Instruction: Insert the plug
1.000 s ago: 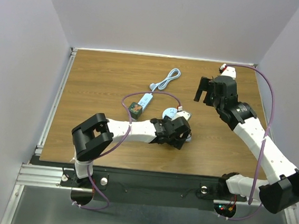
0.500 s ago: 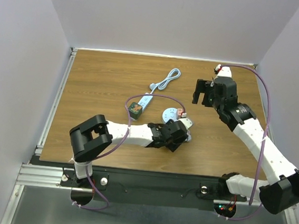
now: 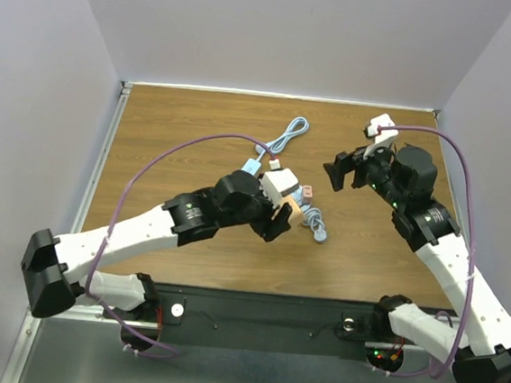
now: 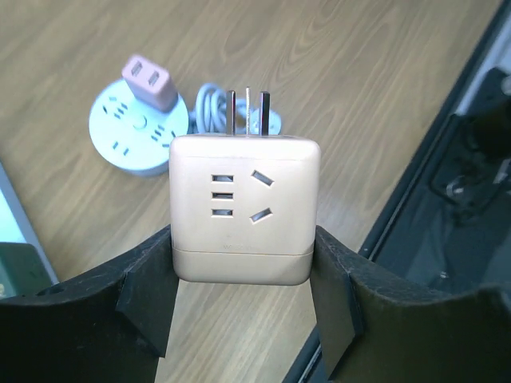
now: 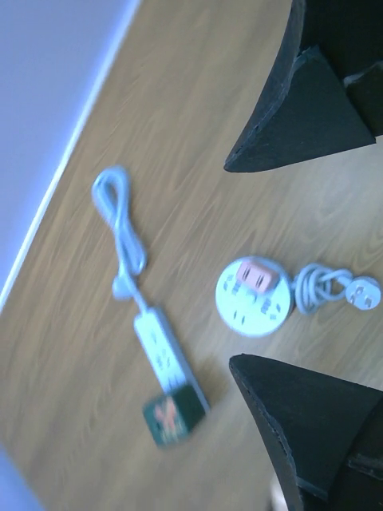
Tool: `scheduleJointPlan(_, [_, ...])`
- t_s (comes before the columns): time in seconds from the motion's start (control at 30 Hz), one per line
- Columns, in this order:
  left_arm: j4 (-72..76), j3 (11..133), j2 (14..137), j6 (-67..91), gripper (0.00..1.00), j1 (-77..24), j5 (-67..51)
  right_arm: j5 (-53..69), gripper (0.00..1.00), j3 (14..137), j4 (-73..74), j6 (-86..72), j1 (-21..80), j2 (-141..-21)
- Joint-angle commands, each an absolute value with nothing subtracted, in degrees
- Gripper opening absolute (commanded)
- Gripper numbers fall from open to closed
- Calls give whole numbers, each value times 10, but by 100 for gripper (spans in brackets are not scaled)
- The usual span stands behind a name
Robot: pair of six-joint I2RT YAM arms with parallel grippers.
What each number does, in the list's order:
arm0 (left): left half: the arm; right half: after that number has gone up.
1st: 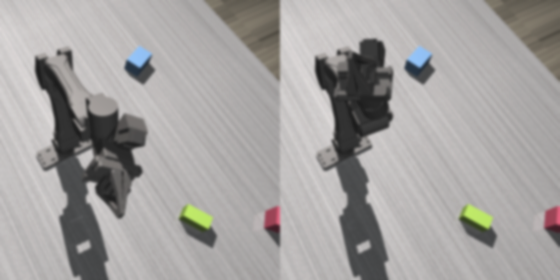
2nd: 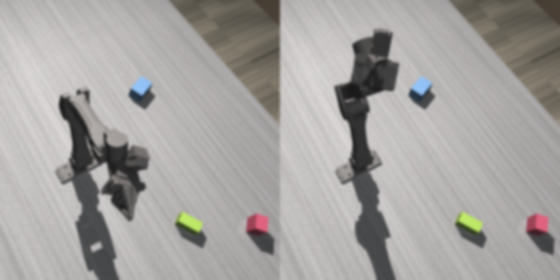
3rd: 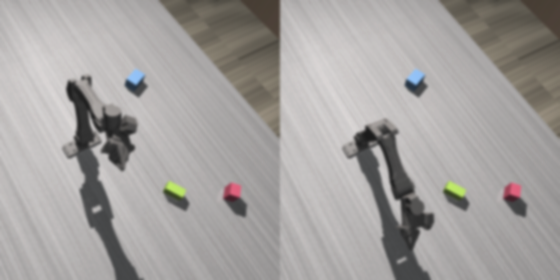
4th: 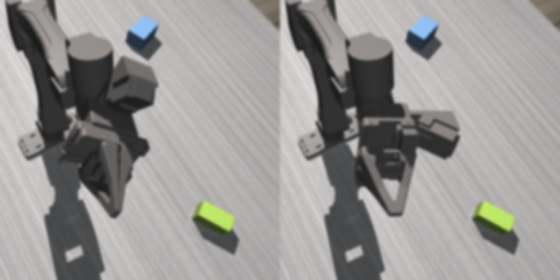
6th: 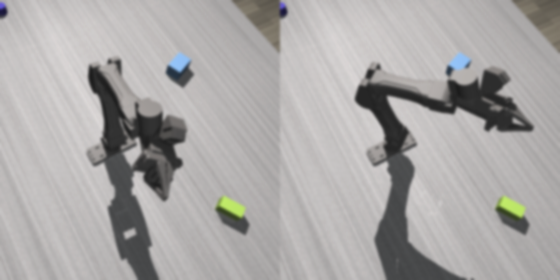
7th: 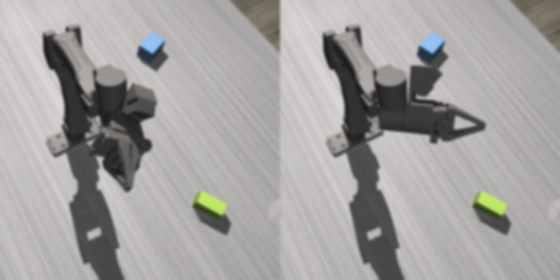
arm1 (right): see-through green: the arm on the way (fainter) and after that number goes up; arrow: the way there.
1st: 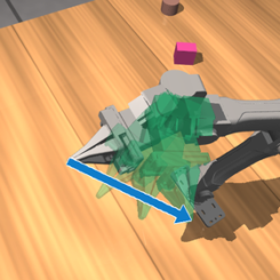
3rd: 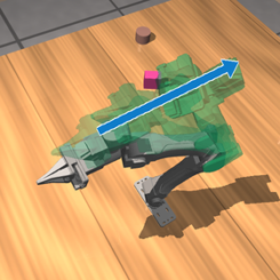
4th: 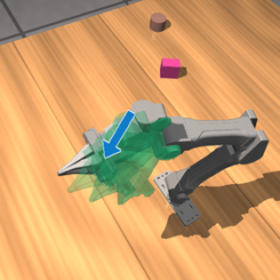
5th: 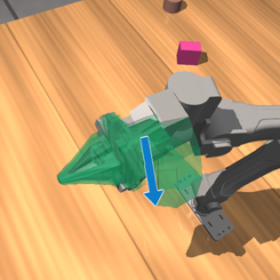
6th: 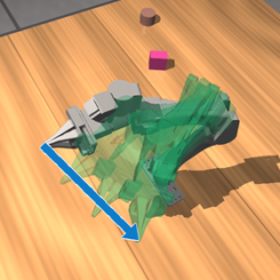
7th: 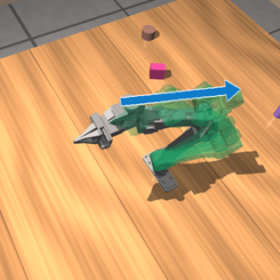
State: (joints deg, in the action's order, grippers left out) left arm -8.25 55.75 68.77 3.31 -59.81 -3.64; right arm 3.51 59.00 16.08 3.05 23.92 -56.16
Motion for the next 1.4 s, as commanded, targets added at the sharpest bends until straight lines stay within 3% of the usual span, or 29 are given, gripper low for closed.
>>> scheduleJointPlan(0.0, [-136,603,658,8,7,-582,-121,328,100,593,84,121,237,-563])
scheduleJointPlan(0.23, [-206,630,653,-17,7,-570,-149,638,99,663,86,104,236,-647])
scheduleJointPlan(0.53, [-202,642,612,-28,7,-565,-179,795,98,685,91,76,237,-674])
scheduleJointPlan(1.37, [-217,707,652,-59,6,-549,-209,742,99,635,141,91,272,-718])
